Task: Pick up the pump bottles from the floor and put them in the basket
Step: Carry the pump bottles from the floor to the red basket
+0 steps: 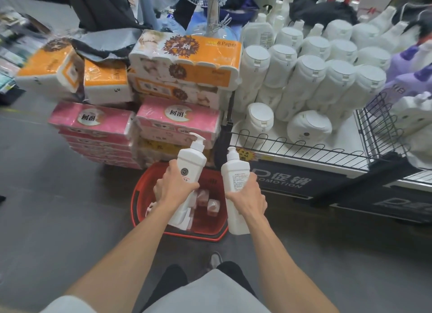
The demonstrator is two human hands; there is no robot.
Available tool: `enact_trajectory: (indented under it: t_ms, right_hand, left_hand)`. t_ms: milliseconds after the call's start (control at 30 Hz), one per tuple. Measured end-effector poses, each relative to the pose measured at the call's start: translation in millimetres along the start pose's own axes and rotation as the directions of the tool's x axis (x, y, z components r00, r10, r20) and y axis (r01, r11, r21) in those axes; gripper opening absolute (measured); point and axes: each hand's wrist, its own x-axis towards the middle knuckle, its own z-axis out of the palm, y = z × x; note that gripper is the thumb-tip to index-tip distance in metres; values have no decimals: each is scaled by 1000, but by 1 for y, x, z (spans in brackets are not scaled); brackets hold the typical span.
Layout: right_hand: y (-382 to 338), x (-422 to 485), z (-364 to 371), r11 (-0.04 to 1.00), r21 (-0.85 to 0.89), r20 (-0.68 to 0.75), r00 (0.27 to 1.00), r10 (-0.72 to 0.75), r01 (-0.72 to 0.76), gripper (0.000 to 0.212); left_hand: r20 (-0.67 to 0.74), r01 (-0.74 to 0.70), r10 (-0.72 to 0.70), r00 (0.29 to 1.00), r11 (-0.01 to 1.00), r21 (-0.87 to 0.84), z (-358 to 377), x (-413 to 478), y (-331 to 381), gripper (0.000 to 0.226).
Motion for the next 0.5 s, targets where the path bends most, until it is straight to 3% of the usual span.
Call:
enact_trajectory:
  t_ms: [500]
  right_hand:
    - [-26, -36, 55, 981, 64, -131, 973, 189, -182, 76]
  left_hand:
    - [115, -180, 177, 977, 984, 14, -3, 36, -50, 78]
